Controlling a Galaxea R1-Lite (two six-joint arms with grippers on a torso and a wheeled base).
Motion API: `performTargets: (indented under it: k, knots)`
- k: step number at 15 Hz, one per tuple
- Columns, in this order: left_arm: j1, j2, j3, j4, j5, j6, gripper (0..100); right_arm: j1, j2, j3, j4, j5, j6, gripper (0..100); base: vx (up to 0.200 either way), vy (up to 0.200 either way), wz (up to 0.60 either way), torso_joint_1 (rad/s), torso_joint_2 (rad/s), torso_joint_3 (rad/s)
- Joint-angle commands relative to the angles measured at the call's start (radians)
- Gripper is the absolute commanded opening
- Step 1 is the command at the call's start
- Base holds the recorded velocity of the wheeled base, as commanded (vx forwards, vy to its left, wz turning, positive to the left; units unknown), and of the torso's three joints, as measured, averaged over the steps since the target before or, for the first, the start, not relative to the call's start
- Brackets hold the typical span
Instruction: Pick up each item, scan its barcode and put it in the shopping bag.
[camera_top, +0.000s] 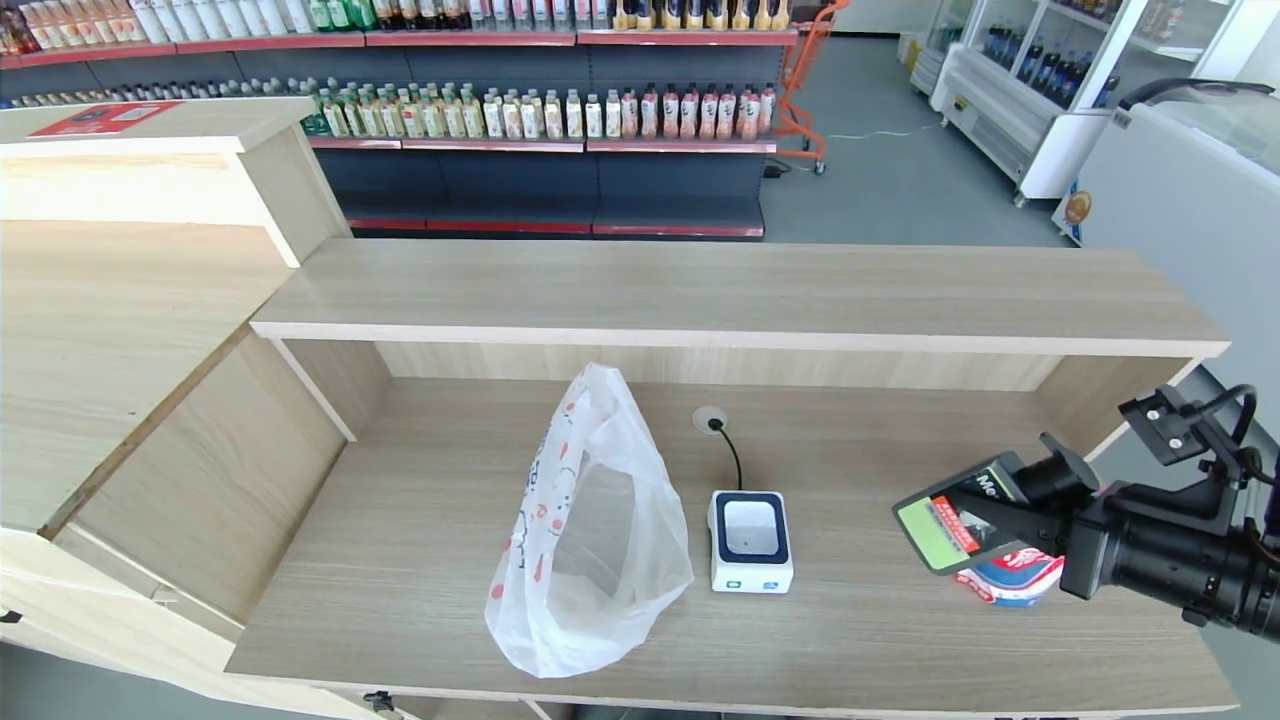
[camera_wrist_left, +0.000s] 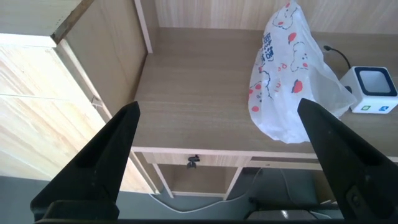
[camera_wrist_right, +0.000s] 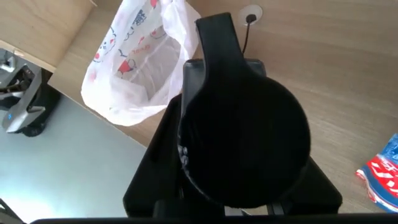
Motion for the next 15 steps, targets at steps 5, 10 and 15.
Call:
performTargets:
  k: [5,10,15]
  knots:
    - [0.000,0.000,0.000,0.001,0.001,0.000,100,0.019,-0.005,0.002,0.053,0.002,0.004,0,0.000,0.160,0.00,0.012,0.01,0.003]
    - [0.000,0.000,0.000,0.000,0.001,0.000,100,0.119,0.066,-0.007,0.129,-0.006,-0.002,0,0.000,0.000,0.00,0.000,0.00,0.000]
    - [0.000,0.000,0.000,0.000,0.001,0.000,100,0.170,0.385,-0.037,-0.052,-0.060,-0.209,0,0.000,0.000,0.00,0.000,0.00,0.000]
